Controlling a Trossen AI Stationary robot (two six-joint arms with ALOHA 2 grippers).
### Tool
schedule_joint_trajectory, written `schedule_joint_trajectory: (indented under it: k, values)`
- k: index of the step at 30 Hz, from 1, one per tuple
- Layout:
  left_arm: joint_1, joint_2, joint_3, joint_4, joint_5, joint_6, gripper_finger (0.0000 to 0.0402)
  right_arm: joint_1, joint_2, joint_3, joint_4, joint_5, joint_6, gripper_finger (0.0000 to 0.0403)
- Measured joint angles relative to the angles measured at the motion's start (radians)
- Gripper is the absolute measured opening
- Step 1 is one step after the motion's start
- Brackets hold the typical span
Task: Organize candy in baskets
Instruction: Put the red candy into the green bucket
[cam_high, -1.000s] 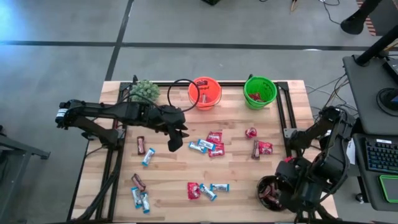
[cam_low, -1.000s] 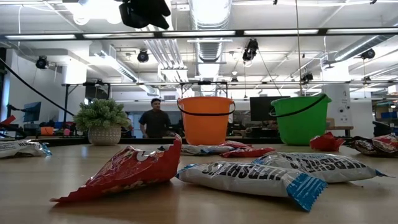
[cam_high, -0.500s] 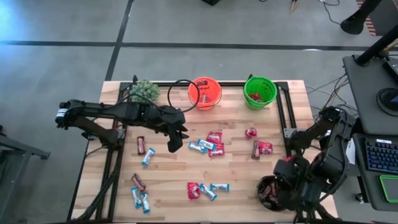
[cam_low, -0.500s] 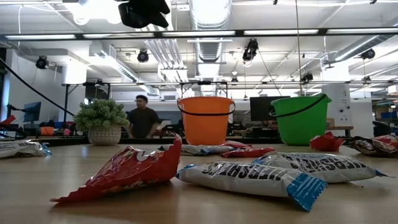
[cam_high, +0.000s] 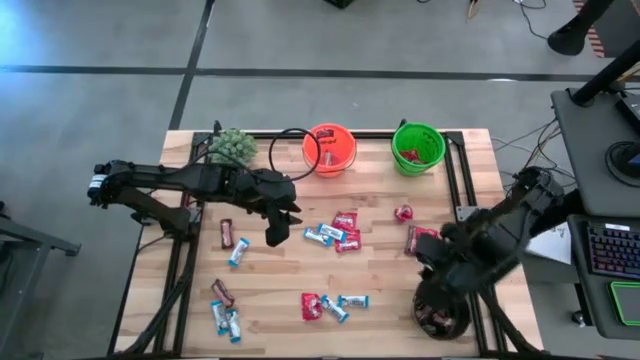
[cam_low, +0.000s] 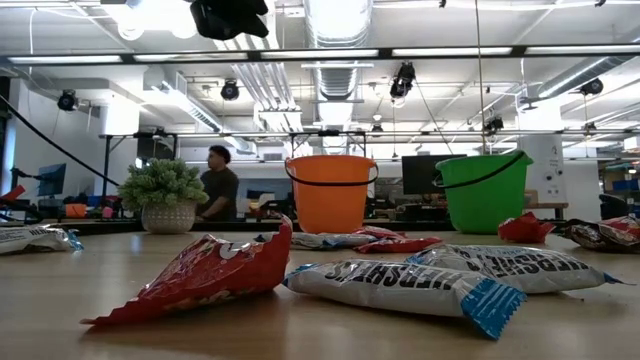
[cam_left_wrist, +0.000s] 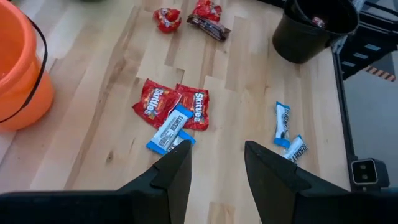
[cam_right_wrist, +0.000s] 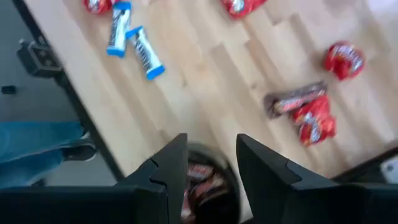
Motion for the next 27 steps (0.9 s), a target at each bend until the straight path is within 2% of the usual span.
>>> schedule_joint_trajectory:
  k: [6,17,27]
  values:
    - [0.0,-0.038,0.0,-0.05,0.0,0.012,0.0131,-0.176,0.0,0.0,0.042,0.0,-0.209,0.0126]
    - [0.0,-0.112,0.0,-0.181,0.0,0.046,0.0131,-0.47,0.011,0.0,0.269,-0.009,-0.562,0.0127]
    - [0.0,-0.207,0.0,-0.201,0.024,0.117,0.0131,-0.638,0.09,0.0,0.386,-0.096,-0.744,0.0174]
